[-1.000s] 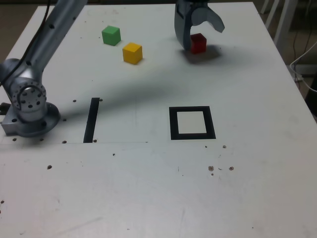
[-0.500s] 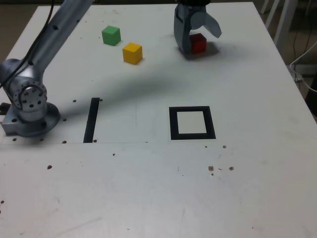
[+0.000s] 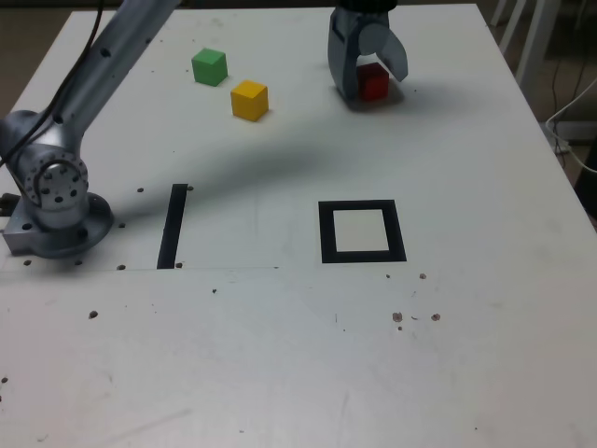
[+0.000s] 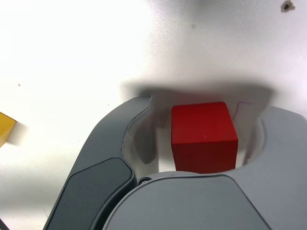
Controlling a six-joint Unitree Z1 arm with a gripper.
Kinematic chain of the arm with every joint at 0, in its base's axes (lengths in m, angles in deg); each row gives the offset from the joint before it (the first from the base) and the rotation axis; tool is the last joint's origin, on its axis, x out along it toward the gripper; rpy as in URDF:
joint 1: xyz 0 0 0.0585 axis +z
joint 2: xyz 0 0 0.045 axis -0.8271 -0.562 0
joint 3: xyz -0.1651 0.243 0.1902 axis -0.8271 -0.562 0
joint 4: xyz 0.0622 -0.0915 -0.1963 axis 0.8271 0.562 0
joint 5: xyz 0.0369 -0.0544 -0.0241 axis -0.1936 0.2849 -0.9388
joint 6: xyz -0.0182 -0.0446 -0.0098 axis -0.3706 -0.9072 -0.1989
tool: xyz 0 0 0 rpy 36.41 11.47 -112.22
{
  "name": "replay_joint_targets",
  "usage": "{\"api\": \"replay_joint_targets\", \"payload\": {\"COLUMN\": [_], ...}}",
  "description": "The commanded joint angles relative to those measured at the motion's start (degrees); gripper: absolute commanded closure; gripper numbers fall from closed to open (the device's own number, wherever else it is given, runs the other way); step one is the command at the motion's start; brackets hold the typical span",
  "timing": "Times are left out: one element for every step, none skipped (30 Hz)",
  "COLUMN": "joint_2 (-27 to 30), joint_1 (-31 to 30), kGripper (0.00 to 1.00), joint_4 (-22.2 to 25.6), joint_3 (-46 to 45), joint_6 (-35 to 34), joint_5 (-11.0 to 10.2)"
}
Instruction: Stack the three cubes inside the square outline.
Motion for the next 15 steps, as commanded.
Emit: {"api": "replay_joint_targets", "payload": {"joint_2": [-0.1,-0.1,-0.1,-0.1,-0.1,0.0,0.0,0.1,0.2,0.3,0.5,0.8,1.1,1.5,2.0], "joint_1": [-0.3,-0.3,-0.4,-0.4,-0.5,-0.5,-0.6,-0.7,-0.7,-0.8,-0.9,-1.0,-1.1,-1.2,-1.4], "kGripper": [0.68,0.68,0.68,0.68,0.68,0.68,0.68,0.68,0.69,0.69,0.69,0.69,0.69,0.69,0.69], "joint_4": [0.1,0.2,0.2,0.3,0.3,0.4,0.4,0.5,0.5,0.5,0.5,0.5,0.4,0.4,0.3], "joint_3": [0.2,0.2,0.2,0.1,0.1,0.1,0.0,-0.1,-0.2,-0.3,-0.4,-0.7,-1.0,-1.4,-1.9], "joint_6": [0.1,0.1,0.1,0.1,0.1,0.1,0.1,0.1,0.1,0.1,0.1,0.1,0.1,0.1,0.1], "joint_5": [-0.3,-0.3,-0.4,-0.5,-0.5,-0.6,-0.7,-0.9,-1.0,-1.2,-1.4,-1.6,-1.9,-2.1,-2.4]}}
